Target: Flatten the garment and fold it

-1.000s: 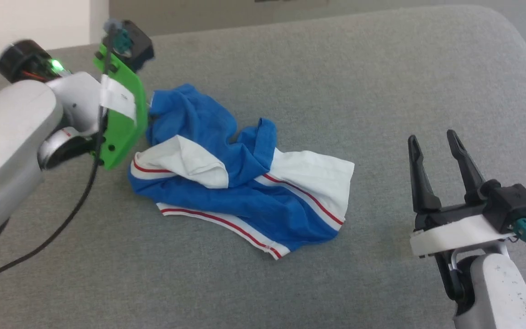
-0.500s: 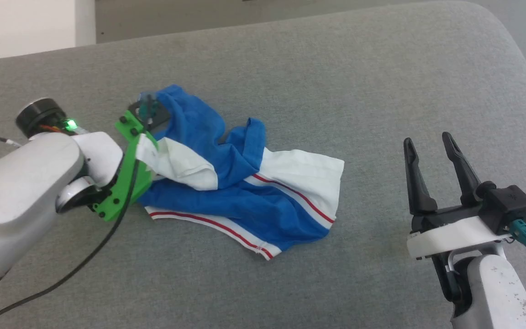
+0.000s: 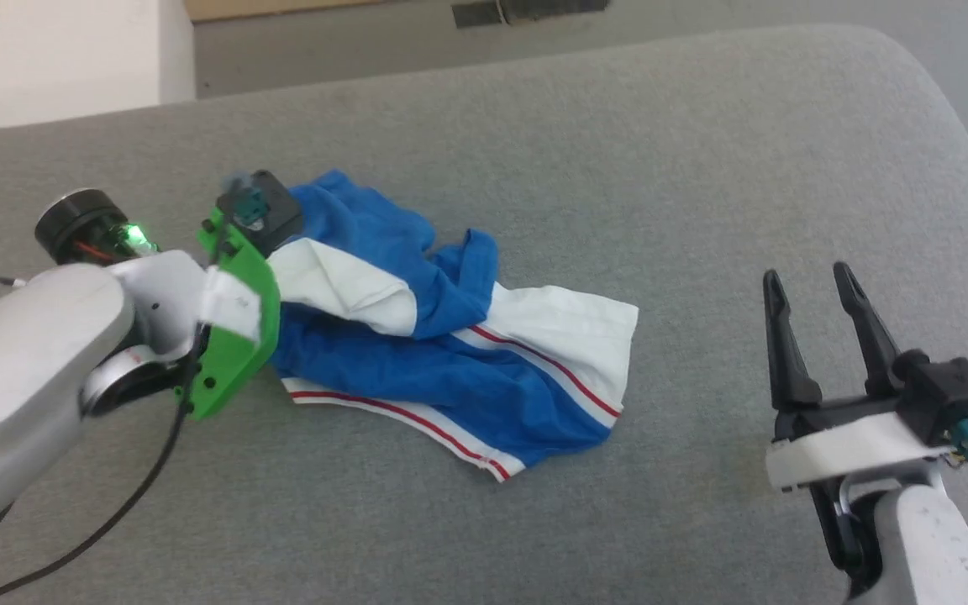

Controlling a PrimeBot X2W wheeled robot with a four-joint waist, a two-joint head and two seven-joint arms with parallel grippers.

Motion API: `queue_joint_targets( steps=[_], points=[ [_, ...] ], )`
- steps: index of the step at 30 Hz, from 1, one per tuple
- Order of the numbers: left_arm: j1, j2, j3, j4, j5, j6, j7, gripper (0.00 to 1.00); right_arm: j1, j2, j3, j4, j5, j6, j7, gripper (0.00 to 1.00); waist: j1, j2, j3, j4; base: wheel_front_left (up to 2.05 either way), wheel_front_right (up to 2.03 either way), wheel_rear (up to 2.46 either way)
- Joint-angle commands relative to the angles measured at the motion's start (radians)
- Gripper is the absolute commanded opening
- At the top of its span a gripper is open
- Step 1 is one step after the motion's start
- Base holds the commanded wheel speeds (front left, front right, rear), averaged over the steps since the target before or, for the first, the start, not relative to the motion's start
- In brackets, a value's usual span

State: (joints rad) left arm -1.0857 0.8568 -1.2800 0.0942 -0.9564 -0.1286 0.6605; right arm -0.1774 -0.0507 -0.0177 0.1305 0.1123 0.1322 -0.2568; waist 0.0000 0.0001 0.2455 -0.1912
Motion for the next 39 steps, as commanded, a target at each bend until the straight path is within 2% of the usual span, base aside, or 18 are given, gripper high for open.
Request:
queue_joint_targets(
  steps=[1,4,6,11,15,19,22,26,31,32,33,34,36,39],
  points=[
    [0.025,0.029,0.000,-0.022,-0.006,-0.002,-0.029,0.00,0.021,0.000,-0.006,0.004,-0.011,-0.002,-0.005,1.00,0.0000,-0.0001,-0.046,0.046,0.00,0.00,0.00],
    [0.057,0.083,0.011,-0.064,-0.024,0.000,-0.103,0.00,0.045,0.000,-0.014,0.005,-0.017,-0.002,-0.005,1.00,0.0000,-0.0001,-0.077,0.086,0.00,0.00,0.00],
    [0.087,0.123,0.024,-0.089,-0.036,0.020,-0.147,0.00,0.054,0.000,-0.015,0.005,-0.019,-0.002,-0.005,1.00,0.0000,-0.0001,-0.089,0.107,0.00,0.00,0.00],
    [0.202,0.202,0.047,-0.143,-0.107,0.104,-0.257,0.00,0.066,0.000,-0.015,0.003,-0.025,-0.002,-0.005,1.00,0.0000,-0.0001,-0.105,0.149,0.00,0.00,0.00],
    [0.321,0.233,0.057,-0.129,-0.193,0.178,-0.359,0.00,0.071,0.000,-0.011,0.004,-0.027,-0.002,-0.005,1.00,0.0000,-0.0001,-0.109,0.165,0.00,0.00,0.00],
    [0.451,0.236,0.065,-0.050,-0.305,0.222,-0.466,0.00,0.078,0.000,-0.007,0.010,-0.030,-0.002,-0.005,1.00,0.0000,-0.0001,-0.113,0.171,0.00,0.00,0.00],
    [0.529,0.223,0.060,0.018,-0.359,0.230,-0.515,0.00,0.083,0.000,-0.008,0.014,-0.033,-0.002,-0.005,1.00,0.0000,-0.0001,-0.118,0.174,0.00,0.00,0.00],
    [0.600,0.188,0.060,0.113,-0.420,0.224,-0.562,0.00,0.091,0.000,-0.008,0.019,-0.039,-0.002,-0.005,1.00,0.0000,-0.0001,-0.126,0.176,0.00,0.00,0.00],
    [0.640,0.137,0.053,0.223,-0.439,0.199,-0.588,0.00,0.094,0.000,-0.001,0.029,-0.042,-0.002,-0.005,1.00,0.0000,-0.0001,-0.139,0.180,0.00,0.00,0.00],
    [0.644,0.125,0.052,0.241,-0.437,0.194,-0.594,0.05,0.095,0.000,0.000,0.030,-0.042,-0.002,-0.005,1.00,0.0000,-0.0001,-0.142,0.181,0.00,0.00,0.00],
    [0.645,0.117,0.051,0.253,-0.431,0.191,-0.601,0.27,0.096,0.000,0.001,0.032,-0.042,-0.002,-0.005,1.00,0.0000,-0.0001,-0.145,0.181,0.00,0.00,0.00],
    [0.643,0.110,0.053,0.266,-0.413,0.191,-0.630,1.00,0.098,0.000,0.001,0.033,-0.042,-0.002,-0.005,1.00,0.0000,-0.0001,-0.149,0.182,0.00,0.00,0.00],
    [0.642,0.098,0.065,0.275,-0.398,0.196,-0.684,1.00,0.103,0.000,-0.001,0.033,-0.042,-0.002,-0.005,1.00,0.0000,-0.0001,-0.158,0.184,0.00,0.00,0.00],
    [0.639,0.114,0.063,0.247,-0.348,0.211,-0.737,1.00,0.114,0.000,-0.007,0.031,-0.041,-0.002,-0.005,1.00,0.0000,-0.0001,-0.169,0.189,0.00,0.00,0.00]
  ],
)
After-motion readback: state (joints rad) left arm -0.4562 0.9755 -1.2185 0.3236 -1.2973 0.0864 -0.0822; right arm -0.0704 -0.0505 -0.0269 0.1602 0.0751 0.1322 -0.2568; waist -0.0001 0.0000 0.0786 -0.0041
